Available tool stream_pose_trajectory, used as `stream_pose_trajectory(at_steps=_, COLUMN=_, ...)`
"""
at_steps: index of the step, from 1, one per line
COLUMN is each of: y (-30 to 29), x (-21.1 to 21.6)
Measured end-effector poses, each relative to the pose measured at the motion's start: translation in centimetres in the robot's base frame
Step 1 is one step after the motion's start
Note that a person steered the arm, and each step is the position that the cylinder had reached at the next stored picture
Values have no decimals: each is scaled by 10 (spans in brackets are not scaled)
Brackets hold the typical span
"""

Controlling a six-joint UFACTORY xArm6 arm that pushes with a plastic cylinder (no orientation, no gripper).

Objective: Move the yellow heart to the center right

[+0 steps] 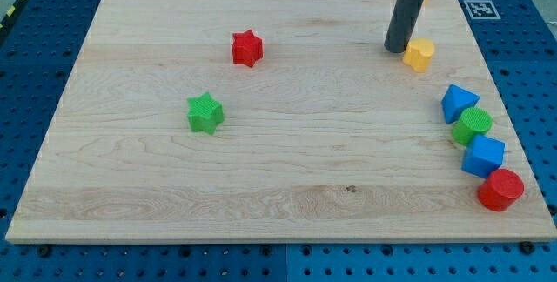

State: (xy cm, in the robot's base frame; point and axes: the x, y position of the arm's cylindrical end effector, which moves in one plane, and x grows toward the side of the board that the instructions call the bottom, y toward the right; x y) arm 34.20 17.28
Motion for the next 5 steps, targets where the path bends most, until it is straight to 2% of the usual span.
stream_pose_trajectory(at_steps=3, y=21, x=10)
stream_pose_trajectory(at_steps=5, y=25, x=43)
